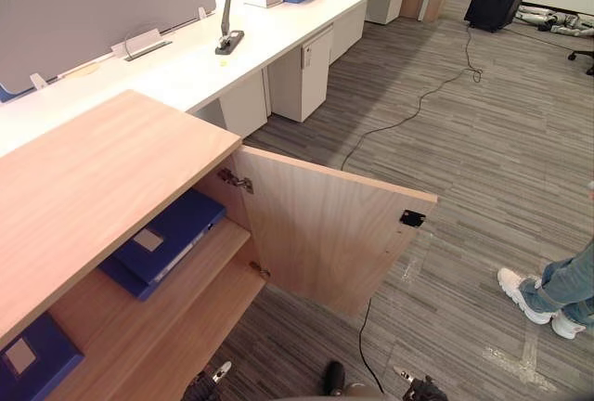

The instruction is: Walk over to the cabinet, pick up the folder, carry it to the office cabinet, place the folder inside the office cabinet, then close the office cabinet door

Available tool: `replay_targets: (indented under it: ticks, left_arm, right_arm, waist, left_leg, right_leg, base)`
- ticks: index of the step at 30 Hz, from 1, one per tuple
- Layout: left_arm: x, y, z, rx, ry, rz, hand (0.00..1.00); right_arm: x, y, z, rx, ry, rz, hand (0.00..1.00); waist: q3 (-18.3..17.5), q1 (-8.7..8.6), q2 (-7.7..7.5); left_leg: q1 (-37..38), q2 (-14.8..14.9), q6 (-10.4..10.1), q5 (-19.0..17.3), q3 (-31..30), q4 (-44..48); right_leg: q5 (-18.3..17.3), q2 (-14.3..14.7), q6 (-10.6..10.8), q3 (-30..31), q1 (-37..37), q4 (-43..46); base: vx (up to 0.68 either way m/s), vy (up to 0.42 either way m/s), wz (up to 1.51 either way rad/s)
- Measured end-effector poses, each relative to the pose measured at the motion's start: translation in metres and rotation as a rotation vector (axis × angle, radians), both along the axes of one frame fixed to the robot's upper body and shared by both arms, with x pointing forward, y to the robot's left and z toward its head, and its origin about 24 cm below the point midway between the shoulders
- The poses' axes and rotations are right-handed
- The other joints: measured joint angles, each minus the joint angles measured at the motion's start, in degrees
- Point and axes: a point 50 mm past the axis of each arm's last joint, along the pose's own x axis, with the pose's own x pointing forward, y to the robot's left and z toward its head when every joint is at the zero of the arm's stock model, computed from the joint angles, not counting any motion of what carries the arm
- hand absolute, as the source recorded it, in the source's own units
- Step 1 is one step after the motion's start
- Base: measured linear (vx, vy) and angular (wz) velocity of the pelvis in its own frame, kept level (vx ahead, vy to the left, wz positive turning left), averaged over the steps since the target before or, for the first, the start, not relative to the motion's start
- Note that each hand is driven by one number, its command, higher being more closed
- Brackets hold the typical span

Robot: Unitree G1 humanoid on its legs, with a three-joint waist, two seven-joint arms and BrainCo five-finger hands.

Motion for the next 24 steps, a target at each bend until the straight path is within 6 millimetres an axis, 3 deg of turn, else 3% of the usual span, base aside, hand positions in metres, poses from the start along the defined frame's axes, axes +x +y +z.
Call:
replay_targets:
  ticks: [5, 6, 8, 9, 12, 14, 16, 19, 21, 24]
  left_arm:
    - [0.001, 0.002, 0.000, 0.008, 0.000, -0.009, 0.00]
    - [0.000, 0.003, 0.001, 0.011, 0.002, -0.011, 0.00]
    - [0.004, 0.014, 0.004, 0.041, -0.013, -0.013, 0.00]
    - [0.001, 0.015, 0.004, 0.049, -0.004, -0.026, 0.00]
    - [-0.004, 0.016, 0.003, 0.055, 0.013, -0.038, 0.00]
    - [-0.003, 0.014, 0.002, 0.052, 0.015, -0.062, 0.00]
    - [-0.005, 0.011, 0.002, 0.044, 0.019, -0.066, 0.00]
    - [-0.003, 0.008, 0.002, 0.039, 0.013, -0.075, 0.00]
    - [-0.007, 0.008, 0.001, 0.033, 0.019, -0.060, 0.00]
    - [-0.014, 0.013, 0.001, 0.041, 0.036, -0.053, 0.00]
  right_arm:
    - [0.025, -0.001, 0.007, -0.034, -0.053, 0.077, 0.00]
    - [0.040, -0.003, 0.013, -0.064, -0.086, 0.128, 0.00]
    - [0.057, 0.000, 0.019, -0.074, -0.135, 0.159, 0.00]
    - [0.068, -0.003, 0.026, -0.099, -0.171, 0.181, 0.00]
    - [0.095, -0.021, 0.045, -0.173, -0.249, 0.197, 0.00]
    - [0.123, -0.040, 0.068, -0.251, -0.324, 0.205, 0.00]
    - [0.146, -0.046, 0.087, -0.306, -0.386, 0.241, 0.00]
    - [0.175, -0.046, 0.112, -0.364, -0.481, 0.297, 0.00]
    - [0.190, -0.041, 0.123, -0.389, -0.516, 0.348, 0.00]
    - [0.199, -0.036, 0.131, -0.398, -0.541, 0.374, 0.00]
  waist:
    - [-0.3, 0.16, -0.48]
    - [-0.3, 0.26, -0.15]
    - [0.2, 1.24, -1.44]
    - [-0.1, 1.79, -1.39]
    - [0.0, 1.47, -0.63]
    - [0.2, 1.54, 0.75]
    - [0.1, 1.74, 1.71]
    - [0.2, 2.44, 1.42]
    - [-0.4, 3.17, 1.43]
    - [-1.0, 3.16, 0.95]
  left_leg:
    - [0.0, 0.6, -0.9, -3.3, -1.7, -2.3]
    - [0.0, 1.6, -1.1, -5.9, -1.6, -3.2]
    - [0.0, 1.3, -0.6, -6.6, 0.2, -2.9]
    - [-0.1, 1.8, -0.1, -6.4, 1.2, -2.9]
    - [-1.1, 1.9, -1.2, -5.6, 1.4, -2.8]
    - [-1.7, 1.5, -2.1, -5.1, 0.3, -2.5]
    - [-2.7, 1.2, -2.0, -4.6, -0.1, -0.6]
    - [-4.2, 0.9, -0.5, -5.5, -3.2, -0.2]
    - [-6.0, 1.7, -1.8, -3.2, -3.3, -1.4]
    - [-5.9, 1.2, -1.7, -3.2, -3.4, -2.1]
  right_leg:
    - [2.9, 1.5, 0.2, 0.2, 0.2, -3.5]
    - [3.7, 2.5, 0.2, 0.2, -0.4, -3.5]
    - [4.0, 2.7, 0.1, 1.6, -0.8, -3.5]
    - [4.0, 2.7, 0.0, 1.7, -1.2, -2.6]
    - [3.5, 2.9, -0.3, 1.8, -2.6, -0.7]
    - [4.3, 3.2, -1.1, 2.1, -2.1, -3.5]
    - [4.1, 2.8, -1.8, 2.8, -2.1, -3.4]
    - [3.1, 1.3, -1.2, 3.4, -0.6, -3.5]
    - [3.1, 1.4, -0.3, 3.8, 0.0, -3.5]
    - [3.2, 0.8, -0.1, 3.7, 0.0, -3.5]
  base:
    - [-0.11, 0.017, 0.07]
    - [-0.16, 0.069, -0.21]
    - [-0.18, 0.056, -0.35]
    - [-0.09, 0.044, -0.26]
    - [0.04, 0.024, -0.05]
    - [0.07, -0.006, 0.02]
    - [0.07, 0.012, -0.08]
    - [0.01, -0.024, -0.05]
    - [-0.10, 0.015, -0.15]
    - [-0.03, 0.082, 0.04]
